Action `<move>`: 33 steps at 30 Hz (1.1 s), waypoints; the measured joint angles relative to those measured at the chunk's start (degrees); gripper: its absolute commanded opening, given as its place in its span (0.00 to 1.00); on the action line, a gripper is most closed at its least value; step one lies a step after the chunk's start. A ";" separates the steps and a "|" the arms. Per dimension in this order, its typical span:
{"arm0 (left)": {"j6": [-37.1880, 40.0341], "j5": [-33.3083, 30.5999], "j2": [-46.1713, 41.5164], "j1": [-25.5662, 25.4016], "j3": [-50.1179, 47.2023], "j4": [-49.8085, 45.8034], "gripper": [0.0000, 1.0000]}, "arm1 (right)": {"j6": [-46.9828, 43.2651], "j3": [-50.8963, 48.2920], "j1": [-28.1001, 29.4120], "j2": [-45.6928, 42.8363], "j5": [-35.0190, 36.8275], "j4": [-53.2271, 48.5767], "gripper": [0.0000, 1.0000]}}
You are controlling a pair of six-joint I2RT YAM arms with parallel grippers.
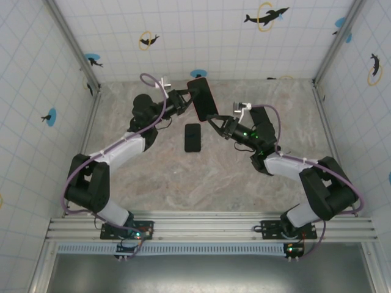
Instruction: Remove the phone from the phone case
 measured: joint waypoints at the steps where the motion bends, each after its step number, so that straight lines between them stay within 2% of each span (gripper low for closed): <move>1: -0.42 0.09 0.09 0.00 0.15 0.13 0.00 | 0.02 0.00 0.00 0.02 0.00 0.39 0.01; 6: -1.81 0.31 0.98 0.00 0.59 0.74 0.00 | -0.81 0.00 -0.17 -0.02 0.04 0.13 0.34; 8: -1.88 -0.61 1.31 0.00 0.59 0.68 0.00 | -2.05 0.00 -0.15 -0.35 0.22 -0.70 0.39; 15: -4.46 -9.73 1.18 -0.28 -0.46 0.26 0.00 | -12.31 -1.53 1.31 -5.29 4.50 -7.13 0.41; 20: -6.32 -15.47 1.07 -1.66 -1.81 0.11 0.00 | -16.11 -3.54 2.73 -6.05 7.32 -8.00 0.39; 33: -7.89 -19.06 -0.50 -3.37 -1.84 0.13 0.00 | -17.51 -3.06 3.26 -2.97 9.42 -5.29 0.35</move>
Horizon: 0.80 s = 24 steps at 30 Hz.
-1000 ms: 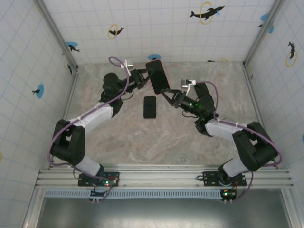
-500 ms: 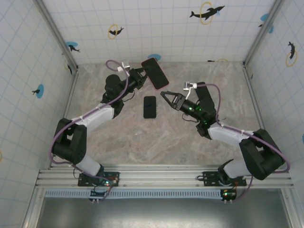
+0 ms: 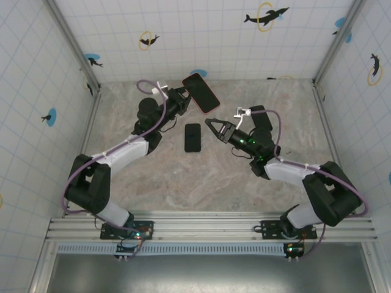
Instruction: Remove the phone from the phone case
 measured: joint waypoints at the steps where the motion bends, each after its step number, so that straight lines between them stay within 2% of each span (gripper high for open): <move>1: 0.00 -0.11 -0.04 -0.04 -0.11 0.02 0.00 | 0.02 0.09 0.02 0.15 0.04 0.42 0.35; 6: -0.15 -0.20 -0.22 -0.24 -1.46 0.02 0.00 | 0.55 1.60 0.00 1.31 0.00 2.97 0.34; 24: -2.60 -1.27 -0.37 -0.98 -2.03 -0.04 0.00 | 0.44 3.17 -0.02 3.78 -1.46 3.85 0.18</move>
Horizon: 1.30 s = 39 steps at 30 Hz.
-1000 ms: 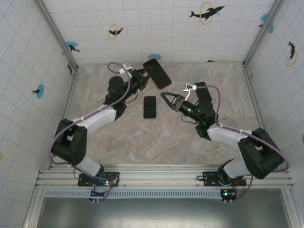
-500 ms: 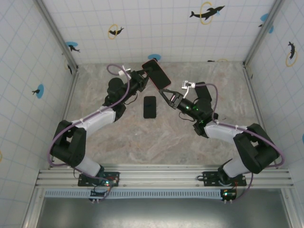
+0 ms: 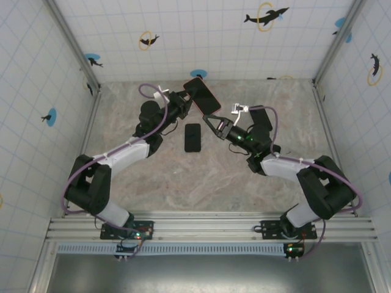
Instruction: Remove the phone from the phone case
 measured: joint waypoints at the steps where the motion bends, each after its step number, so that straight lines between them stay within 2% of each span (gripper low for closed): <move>1: -0.15 -0.07 -0.04 0.00 0.00 0.02 0.00 | -0.09 0.02 0.02 0.00 -0.09 0.02 0.17; 8: -1.49 -0.85 -0.13 0.00 -0.09 -0.15 0.00 | -4.42 0.63 -0.15 -0.04 -1.01 -1.97 0.12; 17: -1.84 -1.03 -0.22 -0.17 -0.13 -2.82 0.00 | -11.15 0.66 -1.55 -0.26 -3.43 -7.91 0.12; 21: -0.59 -0.74 -0.98 -0.28 -0.13 -4.26 0.00 | -11.30 0.66 -2.29 -0.83 -5.95 -8.17 0.20; 24: 2.21 0.66 -1.46 -0.20 -0.11 -4.87 0.00 | -12.20 0.63 -3.61 -1.79 -8.72 -9.05 0.36; 27: 6.01 3.74 -1.62 0.50 0.90 -5.97 0.00 | -14.62 0.59 -5.77 -3.17 -11.65 -11.69 0.50; 29: 9.31 7.10 -1.62 1.01 2.23 -7.52 0.00 | -17.25 0.59 -7.58 -4.31 -13.16 -13.75 0.53; 33: 16.96 14.45 -1.66 2.16 5.42 -10.62 0.00 | -23.78 0.61 -10.36 -6.19 -18.18 -19.37 0.53; 39: 25.92 24.39 -2.73 4.87 6.58 -12.17 0.00 | -34.77 3.91 -11.87 -6.38 -25.05 -28.57 0.45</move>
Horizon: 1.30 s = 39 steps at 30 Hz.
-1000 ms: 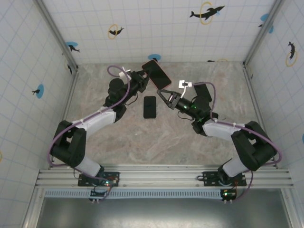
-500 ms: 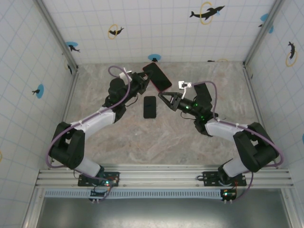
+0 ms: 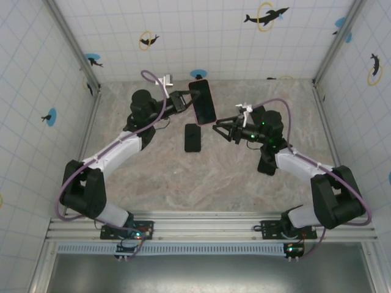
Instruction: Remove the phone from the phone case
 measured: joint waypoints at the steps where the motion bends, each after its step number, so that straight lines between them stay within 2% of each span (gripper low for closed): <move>1: 1.53 1.55 -0.17 0.52 0.42 -0.85 0.00 | -1.49 0.70 0.00 0.00 -0.98 -0.85 0.44; 6: 8.41 6.36 -1.51 1.84 1.81 -3.87 0.00 | -7.52 4.55 0.46 0.55 -5.70 -3.15 0.39; 13: 12.85 10.95 -2.32 1.79 2.51 -5.20 0.00 | -12.31 8.11 1.68 3.93 -10.99 -4.52 0.31; 27: 13.20 14.19 -2.32 1.79 2.56 -4.81 0.00 | -14.16 9.84 2.14 6.58 -17.81 -4.96 0.17; 34: 13.03 16.20 -2.32 1.79 2.56 -4.20 0.00 | -16.11 10.14 2.12 6.97 -20.90 -5.55 0.16; 39: 12.48 16.85 -2.43 1.95 2.56 -3.32 0.00 | -20.76 12.31 2.08 7.21 -21.94 -10.51 0.16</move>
